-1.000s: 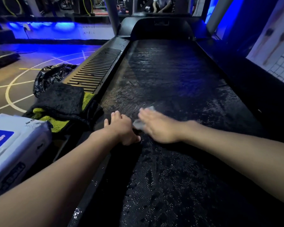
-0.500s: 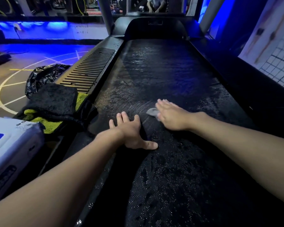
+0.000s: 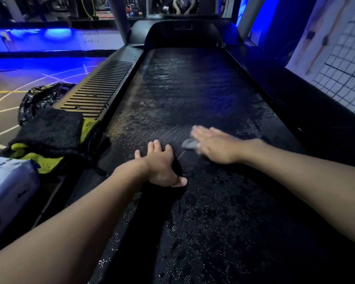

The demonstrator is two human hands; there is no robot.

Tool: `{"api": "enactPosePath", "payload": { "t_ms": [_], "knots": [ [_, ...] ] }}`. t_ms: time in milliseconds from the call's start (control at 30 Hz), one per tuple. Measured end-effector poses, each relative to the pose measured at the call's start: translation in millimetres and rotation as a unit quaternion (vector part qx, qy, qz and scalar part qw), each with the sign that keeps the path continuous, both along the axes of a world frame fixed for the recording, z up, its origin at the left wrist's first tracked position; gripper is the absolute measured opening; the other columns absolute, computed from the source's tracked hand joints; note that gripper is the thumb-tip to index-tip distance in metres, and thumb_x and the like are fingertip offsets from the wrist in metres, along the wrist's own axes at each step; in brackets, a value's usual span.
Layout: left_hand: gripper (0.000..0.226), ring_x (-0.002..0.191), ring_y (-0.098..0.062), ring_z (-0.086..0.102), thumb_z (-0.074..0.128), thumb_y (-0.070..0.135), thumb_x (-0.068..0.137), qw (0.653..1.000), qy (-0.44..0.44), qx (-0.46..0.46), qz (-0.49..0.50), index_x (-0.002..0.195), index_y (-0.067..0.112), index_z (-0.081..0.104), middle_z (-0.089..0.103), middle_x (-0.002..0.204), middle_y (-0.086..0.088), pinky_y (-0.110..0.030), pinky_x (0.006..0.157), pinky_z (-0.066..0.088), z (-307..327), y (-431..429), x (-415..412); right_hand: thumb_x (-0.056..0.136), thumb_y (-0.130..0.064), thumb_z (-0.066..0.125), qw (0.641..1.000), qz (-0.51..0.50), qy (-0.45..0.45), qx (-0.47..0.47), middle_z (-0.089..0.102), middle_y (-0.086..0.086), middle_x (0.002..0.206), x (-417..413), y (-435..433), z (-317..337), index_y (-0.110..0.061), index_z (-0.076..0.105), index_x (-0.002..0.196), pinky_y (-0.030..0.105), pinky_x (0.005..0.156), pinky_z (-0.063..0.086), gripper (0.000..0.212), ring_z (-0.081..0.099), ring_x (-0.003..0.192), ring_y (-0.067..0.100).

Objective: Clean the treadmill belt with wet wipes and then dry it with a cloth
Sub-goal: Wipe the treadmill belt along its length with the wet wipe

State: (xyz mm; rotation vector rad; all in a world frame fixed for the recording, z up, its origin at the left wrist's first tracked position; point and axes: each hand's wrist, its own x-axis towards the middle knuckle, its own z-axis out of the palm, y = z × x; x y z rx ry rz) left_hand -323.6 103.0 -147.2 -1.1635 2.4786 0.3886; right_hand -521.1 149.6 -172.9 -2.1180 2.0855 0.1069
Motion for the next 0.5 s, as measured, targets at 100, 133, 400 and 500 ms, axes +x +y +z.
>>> {"api": "enactPosePath", "payload": {
  "t_ms": [100,133,400,500],
  "knots": [
    [0.127,0.147,-0.03,-0.021,0.057,0.081,0.069,1.0,-0.001,0.025,0.02,0.155,0.016,-0.012,-0.022,0.159,-0.017,-0.061,0.116,-0.005,2,1,-1,0.108,-0.028,0.021,0.999,-0.033,-0.011,-0.014,-0.003,0.015,0.165,3,4,0,-0.004,0.007,0.157,0.035,0.122,-0.004,0.056,-0.005,0.153,0.024],
    [0.129,0.146,-0.031,-0.022,0.054,0.085,0.065,0.999,-0.001,0.025,0.022,0.154,0.021,-0.013,-0.022,0.158,-0.018,-0.062,0.115,-0.005,1,3,-3,0.108,-0.028,0.023,1.0,0.008,-0.01,-0.008,-0.004,0.014,0.165,10,11,-4,-0.003,0.008,0.157,0.035,0.123,-0.005,0.057,-0.006,0.153,0.024],
    [0.121,0.147,-0.033,-0.018,0.068,0.067,0.074,1.0,0.0,0.012,0.016,0.155,0.019,-0.008,-0.022,0.159,-0.016,-0.066,0.113,-0.001,1,15,-23,0.106,-0.032,0.018,0.999,-0.039,-0.013,-0.019,0.004,0.016,0.165,-13,22,-1,-0.003,0.015,0.156,0.037,0.124,0.002,0.058,0.001,0.153,0.026],
    [0.101,0.15,-0.024,-0.011,0.067,0.045,0.086,0.997,0.041,-0.007,-0.069,0.155,0.012,0.001,-0.013,0.163,-0.009,-0.057,0.119,0.004,-3,24,-30,0.108,-0.03,0.022,0.999,0.048,-0.015,-0.004,-0.001,0.005,0.165,-4,42,-4,-0.007,0.011,0.158,0.023,0.118,-0.008,0.056,-0.005,0.152,0.019]
  ]
}}
